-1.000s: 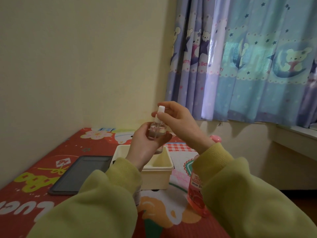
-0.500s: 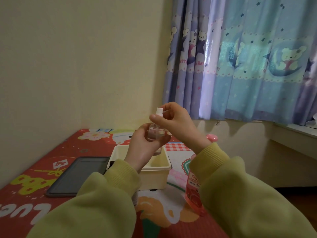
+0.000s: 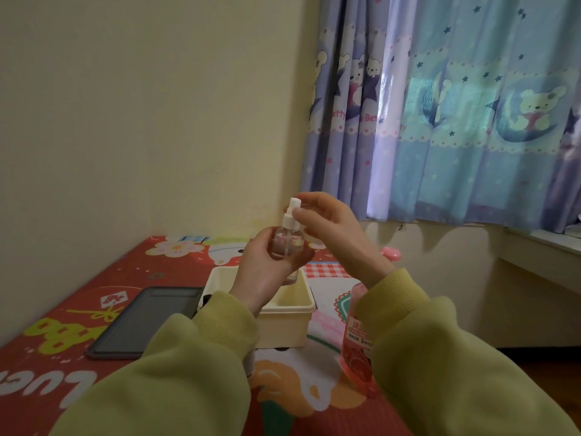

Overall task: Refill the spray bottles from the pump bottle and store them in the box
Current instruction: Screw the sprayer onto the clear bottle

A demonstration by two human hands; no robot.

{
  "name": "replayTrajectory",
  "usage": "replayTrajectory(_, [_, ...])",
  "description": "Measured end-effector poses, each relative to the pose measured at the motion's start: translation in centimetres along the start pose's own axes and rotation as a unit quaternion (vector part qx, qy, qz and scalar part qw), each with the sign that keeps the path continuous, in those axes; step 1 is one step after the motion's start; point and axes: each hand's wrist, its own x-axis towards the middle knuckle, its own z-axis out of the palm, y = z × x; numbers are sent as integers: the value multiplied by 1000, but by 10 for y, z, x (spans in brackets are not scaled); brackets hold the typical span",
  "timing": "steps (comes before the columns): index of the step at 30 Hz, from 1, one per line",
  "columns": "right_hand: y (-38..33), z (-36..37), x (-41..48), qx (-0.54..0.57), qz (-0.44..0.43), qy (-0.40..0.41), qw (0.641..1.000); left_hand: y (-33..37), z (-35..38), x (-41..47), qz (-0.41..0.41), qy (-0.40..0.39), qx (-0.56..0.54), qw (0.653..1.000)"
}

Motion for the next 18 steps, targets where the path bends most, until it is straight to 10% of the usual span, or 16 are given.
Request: replayTrajectory(18, [4,8,-1,-73,-32,21,997,-5,0,1,23,5,23,999])
